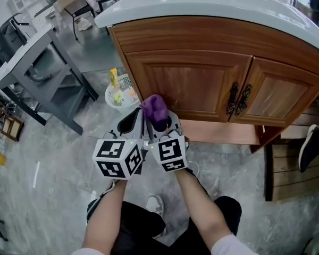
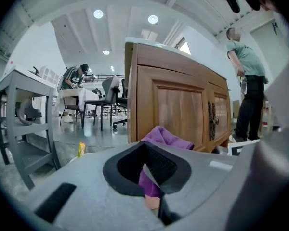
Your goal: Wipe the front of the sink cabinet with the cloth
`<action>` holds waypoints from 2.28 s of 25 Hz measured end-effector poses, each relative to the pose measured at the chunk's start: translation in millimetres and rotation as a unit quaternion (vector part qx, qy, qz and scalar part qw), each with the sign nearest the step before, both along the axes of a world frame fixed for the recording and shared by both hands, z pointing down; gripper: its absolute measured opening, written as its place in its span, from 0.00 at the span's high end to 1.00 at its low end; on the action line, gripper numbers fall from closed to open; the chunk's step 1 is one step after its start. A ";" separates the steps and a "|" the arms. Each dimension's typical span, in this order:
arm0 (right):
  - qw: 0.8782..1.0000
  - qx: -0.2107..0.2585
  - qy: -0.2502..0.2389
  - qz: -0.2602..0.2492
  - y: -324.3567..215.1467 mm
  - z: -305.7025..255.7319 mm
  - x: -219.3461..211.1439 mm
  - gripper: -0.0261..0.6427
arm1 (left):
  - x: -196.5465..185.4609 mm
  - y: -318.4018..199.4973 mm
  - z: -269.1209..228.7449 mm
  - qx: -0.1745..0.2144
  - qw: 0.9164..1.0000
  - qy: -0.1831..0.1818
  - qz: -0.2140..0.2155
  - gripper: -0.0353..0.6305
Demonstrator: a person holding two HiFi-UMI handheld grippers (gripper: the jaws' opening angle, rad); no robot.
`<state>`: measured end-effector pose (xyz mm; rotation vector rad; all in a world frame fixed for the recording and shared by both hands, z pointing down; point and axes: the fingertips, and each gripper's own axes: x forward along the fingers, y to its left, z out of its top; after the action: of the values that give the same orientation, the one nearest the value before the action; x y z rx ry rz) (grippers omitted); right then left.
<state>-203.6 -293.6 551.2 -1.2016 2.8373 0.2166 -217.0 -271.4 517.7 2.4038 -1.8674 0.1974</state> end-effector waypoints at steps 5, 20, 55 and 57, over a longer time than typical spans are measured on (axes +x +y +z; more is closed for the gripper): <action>1.000 0.000 0.005 0.017 -0.2 -0.5 18.8 0.84 | 17.6 -0.8 -0.6 -0.001 1.000 -0.005 0.018 0.94; 0.997 0.006 0.015 0.071 -1.4 -0.7 97.5 0.84 | 92.1 -4.0 -7.7 0.003 0.997 0.000 0.078 0.94; 0.978 0.006 -0.010 0.210 10.2 -11.6 276.2 0.84 | 233.7 10.8 -16.5 0.005 0.982 0.019 0.186 0.94; 0.976 0.004 -0.002 0.216 8.0 -9.9 285.2 0.84 | 241.9 10.3 -16.1 0.004 0.981 0.022 0.194 0.94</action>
<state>81.6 -285.6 541.3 -1.8013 2.5287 0.2403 24.9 -261.1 501.6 2.7290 -1.3667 0.1594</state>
